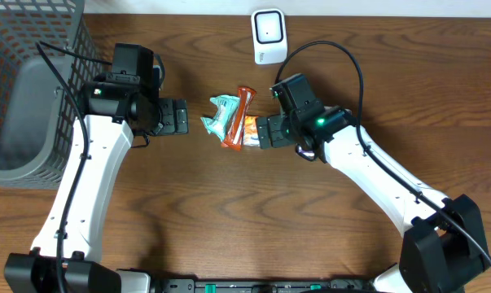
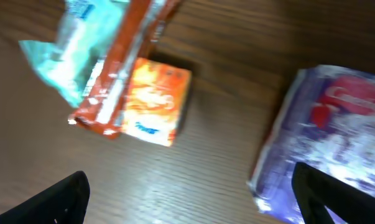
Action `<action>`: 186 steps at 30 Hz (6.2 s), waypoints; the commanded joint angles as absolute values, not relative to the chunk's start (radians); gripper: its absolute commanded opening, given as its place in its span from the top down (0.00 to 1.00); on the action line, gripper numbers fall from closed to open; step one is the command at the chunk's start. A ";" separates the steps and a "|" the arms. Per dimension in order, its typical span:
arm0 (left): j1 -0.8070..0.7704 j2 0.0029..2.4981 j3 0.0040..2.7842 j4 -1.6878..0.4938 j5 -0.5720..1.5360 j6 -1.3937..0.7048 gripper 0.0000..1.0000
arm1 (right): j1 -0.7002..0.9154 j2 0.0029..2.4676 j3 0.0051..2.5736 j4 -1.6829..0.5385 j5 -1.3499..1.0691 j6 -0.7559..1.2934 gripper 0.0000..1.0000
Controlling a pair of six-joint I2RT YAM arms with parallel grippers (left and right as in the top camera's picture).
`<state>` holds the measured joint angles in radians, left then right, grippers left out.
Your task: Scan the item barcode
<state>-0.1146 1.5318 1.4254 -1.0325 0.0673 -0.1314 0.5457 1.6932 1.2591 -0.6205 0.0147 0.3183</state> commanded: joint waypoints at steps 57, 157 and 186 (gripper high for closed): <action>-0.113 1.536 1.422 -1.036 0.051 -0.139 0.02 | 0.593 1.780 1.447 -0.759 0.392 0.388 0.99; -0.113 1.536 1.422 -1.036 0.051 -0.139 0.02 | -0.142 1.935 1.134 -0.720 -0.729 -0.013 0.95; -0.113 1.536 1.422 -1.036 0.051 -0.139 0.02 | -0.132 1.743 1.232 -0.717 -0.564 0.217 0.31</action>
